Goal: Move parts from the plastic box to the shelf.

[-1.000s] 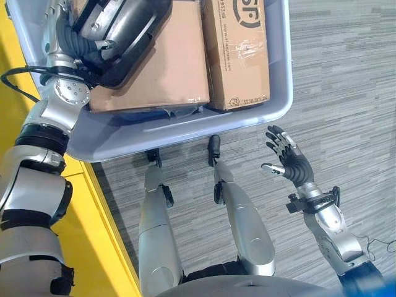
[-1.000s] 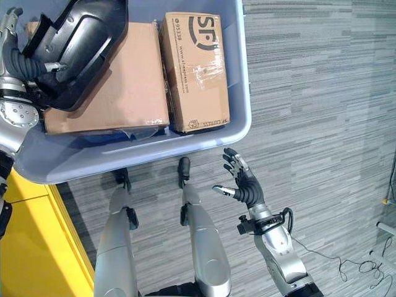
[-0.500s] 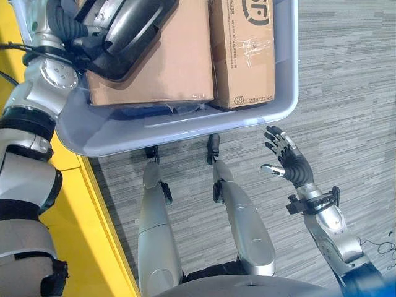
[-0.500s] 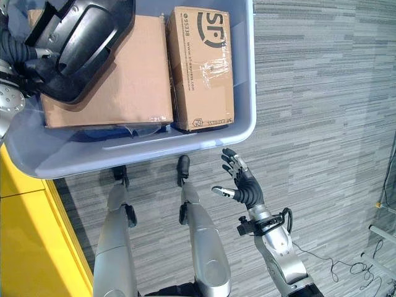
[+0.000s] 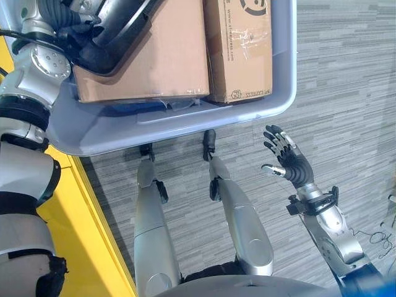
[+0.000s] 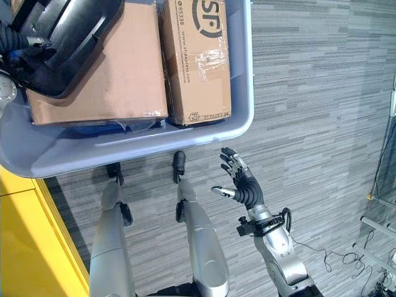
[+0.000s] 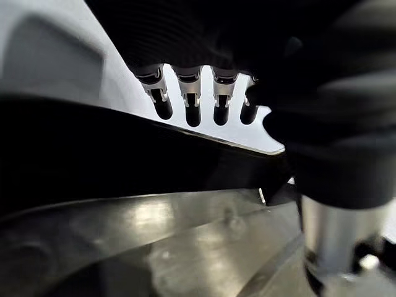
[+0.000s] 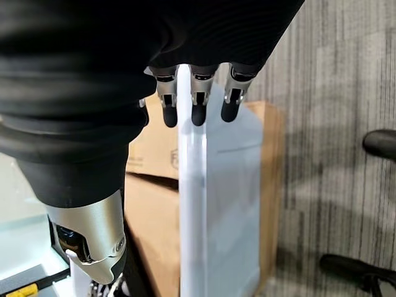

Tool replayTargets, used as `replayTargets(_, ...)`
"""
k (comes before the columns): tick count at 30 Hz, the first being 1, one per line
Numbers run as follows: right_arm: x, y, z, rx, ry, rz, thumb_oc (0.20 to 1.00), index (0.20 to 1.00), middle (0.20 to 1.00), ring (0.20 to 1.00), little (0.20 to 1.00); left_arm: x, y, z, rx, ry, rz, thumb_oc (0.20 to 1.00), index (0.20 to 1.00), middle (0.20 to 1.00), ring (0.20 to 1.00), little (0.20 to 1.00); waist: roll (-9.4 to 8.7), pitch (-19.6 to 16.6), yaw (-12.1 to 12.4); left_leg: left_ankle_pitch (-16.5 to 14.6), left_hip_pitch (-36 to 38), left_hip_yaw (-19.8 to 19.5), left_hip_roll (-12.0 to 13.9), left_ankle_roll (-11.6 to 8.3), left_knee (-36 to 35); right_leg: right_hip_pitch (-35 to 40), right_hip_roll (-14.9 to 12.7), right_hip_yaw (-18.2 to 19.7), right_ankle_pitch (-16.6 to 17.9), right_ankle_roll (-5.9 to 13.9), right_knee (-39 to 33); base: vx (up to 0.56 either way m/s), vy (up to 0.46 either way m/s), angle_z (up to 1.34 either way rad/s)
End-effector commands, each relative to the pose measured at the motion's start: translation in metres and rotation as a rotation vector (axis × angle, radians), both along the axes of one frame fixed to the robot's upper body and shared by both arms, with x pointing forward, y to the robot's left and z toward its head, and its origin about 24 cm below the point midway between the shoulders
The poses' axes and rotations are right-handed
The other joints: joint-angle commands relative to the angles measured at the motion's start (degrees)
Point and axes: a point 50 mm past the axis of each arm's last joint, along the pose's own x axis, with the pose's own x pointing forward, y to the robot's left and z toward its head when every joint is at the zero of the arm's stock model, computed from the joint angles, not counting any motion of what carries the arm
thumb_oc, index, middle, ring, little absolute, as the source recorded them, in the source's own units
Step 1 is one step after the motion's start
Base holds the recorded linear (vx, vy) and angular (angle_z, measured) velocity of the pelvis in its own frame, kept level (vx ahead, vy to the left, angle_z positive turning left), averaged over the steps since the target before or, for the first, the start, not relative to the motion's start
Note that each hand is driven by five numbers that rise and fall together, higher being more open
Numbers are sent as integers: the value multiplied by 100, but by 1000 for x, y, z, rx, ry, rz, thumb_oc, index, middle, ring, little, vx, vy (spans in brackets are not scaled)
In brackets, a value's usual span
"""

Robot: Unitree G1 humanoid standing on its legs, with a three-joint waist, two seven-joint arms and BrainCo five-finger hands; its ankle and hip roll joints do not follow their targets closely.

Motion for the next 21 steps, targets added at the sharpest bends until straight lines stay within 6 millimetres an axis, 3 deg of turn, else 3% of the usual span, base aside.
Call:
replayTargets(1, -12, -22, -4, -26, 24, -43, 1000, 1000, 1000, 1000, 1000, -3, 13, -4, -25, 64, 17, 200, 200, 200, 200, 200, -137, -349, 18, -1135, 36, -242, 365, -298, 884, 539, -744, 268, 56, 846, -16, 4, 16, -3)
replayTargets(6, -13, -24, -7, -39, 47, -39, 1000, 1000, 1000, 1000, 1000, 2, 13, -16, 3, 176, 26, 200, 200, 200, 200, 200, -135, -362, -10, -1156, -65, -262, 361, -292, 933, 446, -735, 263, 32, 841, 27, 1, 4, -1)
replayTargets(17, -16, -24, -13, -37, 80, -17, 1000, 1000, 1000, 1000, 1000, 2, 20, -25, -44, 222, 32, 200, 200, 200, 200, 200, -160, -362, 9, -1152, -58, -255, 354, -291, 950, 466, -718, 221, 16, 833, 75, 0, 0, 0)
replayTargets(21, -16, -23, -14, -33, 91, -6, 1000, 1000, 1000, 1000, 1000, 3, 23, -37, -75, 250, 22, 200, 200, 200, 200, 200, -131, -378, 48, -1133, 40, -264, 340, -292, 905, 520, -722, 204, 2, 830, 106, 0, 0, 0)
